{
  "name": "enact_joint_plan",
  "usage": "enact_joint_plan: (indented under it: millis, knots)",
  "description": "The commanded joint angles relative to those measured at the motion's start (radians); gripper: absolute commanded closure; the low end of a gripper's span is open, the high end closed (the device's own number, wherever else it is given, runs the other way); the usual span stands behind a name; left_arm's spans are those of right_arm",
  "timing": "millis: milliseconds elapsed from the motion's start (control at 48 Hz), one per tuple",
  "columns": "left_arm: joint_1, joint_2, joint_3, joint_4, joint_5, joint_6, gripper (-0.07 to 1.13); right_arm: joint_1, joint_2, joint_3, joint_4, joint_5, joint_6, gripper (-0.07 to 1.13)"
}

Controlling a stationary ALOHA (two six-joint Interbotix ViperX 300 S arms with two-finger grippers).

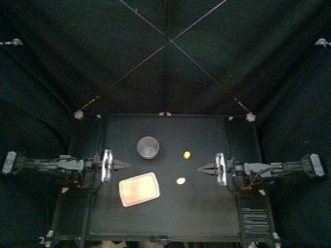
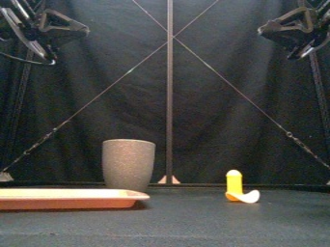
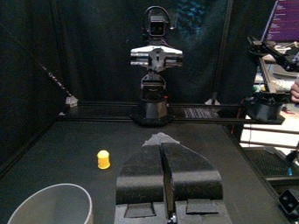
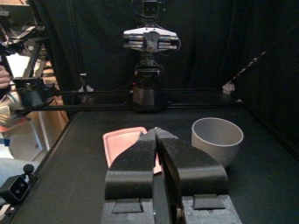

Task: Pick the chip then place it on the pink plate
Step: Pick the chip

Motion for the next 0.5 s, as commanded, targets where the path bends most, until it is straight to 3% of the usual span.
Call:
enact_joint_plan:
  millis: [21, 146, 271, 375, 500]
  knots:
    - [0.006, 0.009, -0.025, -0.008, -0.003, 0.0, 1.06, -0.02, 0.032, -0.002, 0.005, 0.0, 0.009, 1.03]
    - [0.011, 0.009, -0.026, -0.009, -0.003, 0.0, 1.06, -0.035, 0.084, -0.005, 0.044, 0.02, 0.051, 1.0]
    - [0.011, 0.009, -0.026, -0.009, -0.006, 0.0, 1.06, -0.061, 0.143, -0.015, 0.189, 0.037, 0.149, 0.83]
    - [0.011, 0.009, -0.025, -0.015, -0.009, -0.005, 1.06, -0.077, 0.166, -0.012, 0.279, 0.061, 0.238, 0.55]
    - [0.011, 0.009, -0.017, -0.041, -0.011, -0.003, 1.06, -0.077, 0.179, 0.006, 0.308, 0.118, 0.344, 0.11]
